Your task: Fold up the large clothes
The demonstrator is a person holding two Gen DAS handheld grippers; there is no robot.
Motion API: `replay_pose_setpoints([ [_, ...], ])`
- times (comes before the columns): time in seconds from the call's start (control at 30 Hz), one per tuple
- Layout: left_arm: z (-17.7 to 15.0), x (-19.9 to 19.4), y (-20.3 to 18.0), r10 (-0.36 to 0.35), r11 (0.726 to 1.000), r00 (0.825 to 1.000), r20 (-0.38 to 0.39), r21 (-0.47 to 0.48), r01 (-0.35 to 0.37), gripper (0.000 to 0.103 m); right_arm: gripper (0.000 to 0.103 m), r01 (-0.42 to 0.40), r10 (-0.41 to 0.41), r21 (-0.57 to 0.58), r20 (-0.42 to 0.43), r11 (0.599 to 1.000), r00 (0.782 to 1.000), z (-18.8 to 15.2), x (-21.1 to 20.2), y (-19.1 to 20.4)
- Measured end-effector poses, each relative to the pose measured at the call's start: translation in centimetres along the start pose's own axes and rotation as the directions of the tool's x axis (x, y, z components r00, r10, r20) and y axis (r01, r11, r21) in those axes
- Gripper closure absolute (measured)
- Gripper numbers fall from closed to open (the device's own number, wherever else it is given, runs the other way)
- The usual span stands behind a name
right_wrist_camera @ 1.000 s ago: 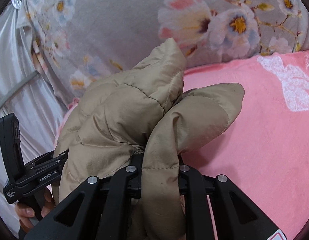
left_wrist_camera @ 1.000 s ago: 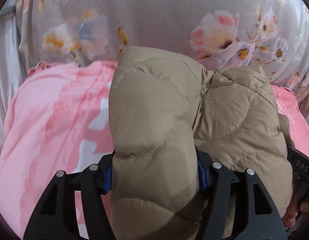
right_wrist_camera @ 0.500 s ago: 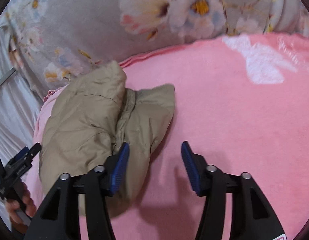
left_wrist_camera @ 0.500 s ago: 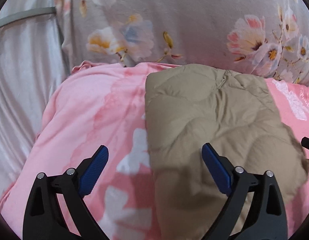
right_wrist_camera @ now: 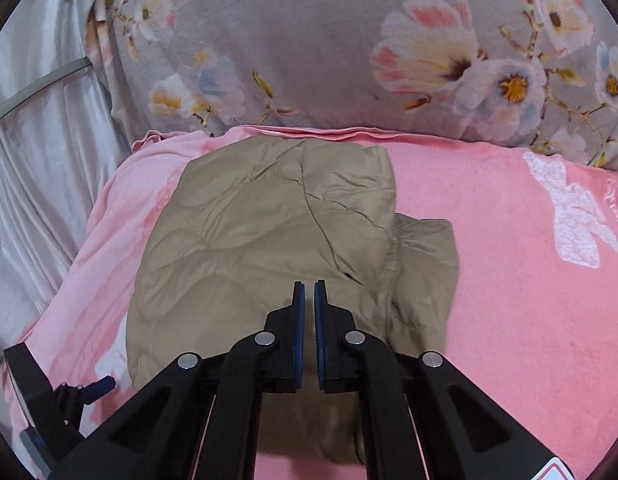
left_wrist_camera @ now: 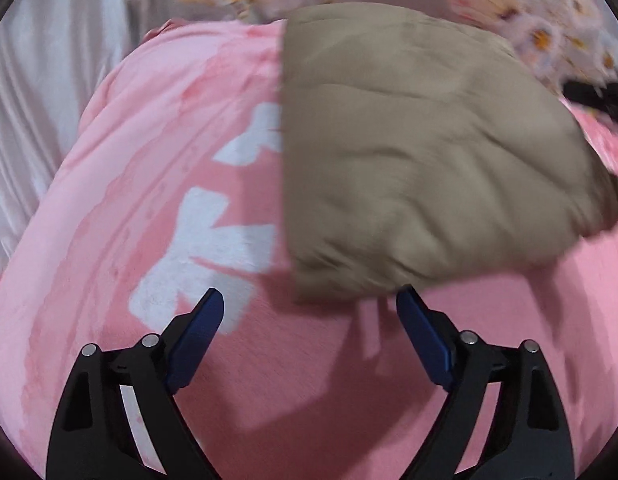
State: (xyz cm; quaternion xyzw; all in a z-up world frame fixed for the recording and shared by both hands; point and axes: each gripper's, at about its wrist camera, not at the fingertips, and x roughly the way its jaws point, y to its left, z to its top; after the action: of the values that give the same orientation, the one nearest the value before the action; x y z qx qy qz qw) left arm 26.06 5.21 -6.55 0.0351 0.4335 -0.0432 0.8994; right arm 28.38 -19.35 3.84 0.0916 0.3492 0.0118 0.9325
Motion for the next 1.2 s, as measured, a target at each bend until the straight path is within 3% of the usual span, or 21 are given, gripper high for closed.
replay_pose_setpoints([
  [0.1, 1.5, 0.9, 1.4, -0.018, 0.999, 1.0, 0.007, -0.042, 0.018, 0.016, 0.1, 0.039, -0.039, 0.013, -0.027, 0.999, 0.999, -0.1, 2.3, 0.0],
  [0.23, 3.3, 2.4, 1.4, 0.046, 0.999, 0.998, 0.043, -0.01, -0.045, 0.016, 0.102, 0.091, -0.089, 0.041, -0.049, 0.995, 0.995, -2.3, 4.4, -1.0],
  [0.33, 4.3, 4.3, 1.4, 0.03, 1.0, 0.999, 0.022, -0.008, -0.03, 0.014, 0.103, 0.09, -0.086, 0.079, -0.058, 0.993, 0.995, -3.5, 5.6, -1.6],
  [0.63, 5.2, 6.0, 1.3, 0.05, 0.999, 0.998, 0.038, 0.0, -0.05, 0.009, 0.103, 0.151, -0.149, 0.057, -0.024, 0.987, 0.988, -5.3, 7.7, -1.2],
  [0.7, 5.0, 5.1, 1.3, 0.048, 0.999, 0.998, 0.03, 0.011, -0.048, 0.018, 0.103, 0.16, -0.159, 0.028, -0.058, 0.987, 0.986, -4.8, 7.7, -1.2],
  [0.77, 4.6, 3.1, 1.2, 0.029, 0.999, 0.999, 0.033, 0.03, -0.03, 0.02, 0.103, 0.175, -0.171, 0.041, -0.085, 0.984, 0.982, -4.4, 6.3, -1.5],
  [0.9, 4.0, -3.8, 1.2, 0.005, 0.999, 0.988, 0.153, 0.05, -0.013, 0.018, 0.102, 0.114, -0.112, 0.088, -0.033, 0.99, 0.993, -4.6, 1.0, -1.0],
  [1.0, 5.5, -7.1, 0.6, 0.003, 1.0, 0.973, 0.232, 0.026, -0.01, 0.015, 0.102, 0.07, -0.067, 0.06, -0.048, 0.996, 0.997, -5.3, 0.1, 0.5],
  [1.1, 7.3, -6.7, -1.2, 0.031, 0.999, 0.967, 0.253, 0.027, -0.039, 0.014, 0.102, 0.085, -0.083, 0.021, -0.09, 0.996, 0.993, -6.5, 1.6, 1.6],
  [1.2, 8.0, -4.0, -3.1, 0.044, 0.998, 0.976, 0.211, 0.041, -0.054, 0.014, 0.103, 0.097, -0.095, 0.015, -0.103, 0.995, 0.99, -7.3, 2.9, 1.6],
])
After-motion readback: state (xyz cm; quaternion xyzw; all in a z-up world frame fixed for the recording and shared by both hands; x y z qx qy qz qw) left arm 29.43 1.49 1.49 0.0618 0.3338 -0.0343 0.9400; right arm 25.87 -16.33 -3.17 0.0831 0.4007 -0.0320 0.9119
